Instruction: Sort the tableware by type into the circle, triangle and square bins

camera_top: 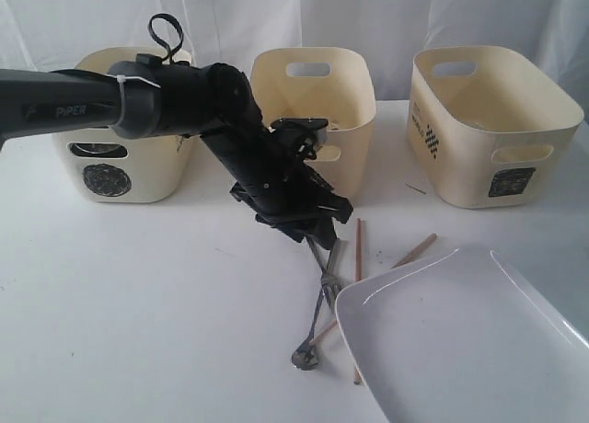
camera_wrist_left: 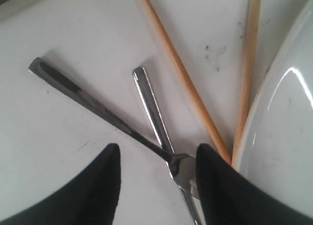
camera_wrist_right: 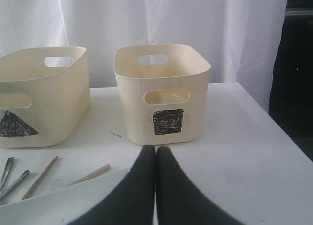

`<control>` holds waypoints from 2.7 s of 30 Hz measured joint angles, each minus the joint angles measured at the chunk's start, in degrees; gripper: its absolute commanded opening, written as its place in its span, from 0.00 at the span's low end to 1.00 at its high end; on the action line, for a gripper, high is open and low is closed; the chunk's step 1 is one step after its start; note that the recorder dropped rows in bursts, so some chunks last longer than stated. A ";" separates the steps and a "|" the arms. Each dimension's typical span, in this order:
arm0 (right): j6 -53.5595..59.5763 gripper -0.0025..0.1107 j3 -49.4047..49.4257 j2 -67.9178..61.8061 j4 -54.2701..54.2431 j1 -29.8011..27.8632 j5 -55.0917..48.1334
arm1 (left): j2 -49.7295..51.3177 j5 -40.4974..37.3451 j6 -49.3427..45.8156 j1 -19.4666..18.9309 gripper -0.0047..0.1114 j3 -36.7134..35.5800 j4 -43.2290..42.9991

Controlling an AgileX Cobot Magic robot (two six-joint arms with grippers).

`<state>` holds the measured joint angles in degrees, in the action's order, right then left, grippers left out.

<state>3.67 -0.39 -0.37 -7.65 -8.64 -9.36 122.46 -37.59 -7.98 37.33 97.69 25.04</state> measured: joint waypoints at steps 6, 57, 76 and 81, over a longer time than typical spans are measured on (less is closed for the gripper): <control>0.00 0.02 0.00 0.00 0.00 0.00 0.00 | 1.07 -0.13 0.00 0.00 0.49 1.28 -0.11; 0.00 0.02 0.00 0.00 0.00 0.00 0.00 | -79.18 14.04 -0.33 0.56 0.49 -56.31 -16.97; 0.00 0.02 0.00 0.00 0.00 0.00 0.00 | -106.09 42.55 -1.08 0.56 0.49 -91.17 -22.93; 0.00 0.02 0.00 0.00 0.00 0.00 0.00 | -110.41 42.75 -1.08 0.56 0.49 -96.07 -22.93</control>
<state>3.67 -0.39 -0.37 -7.65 -8.64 -9.36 12.05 5.16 -9.07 37.89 1.63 2.11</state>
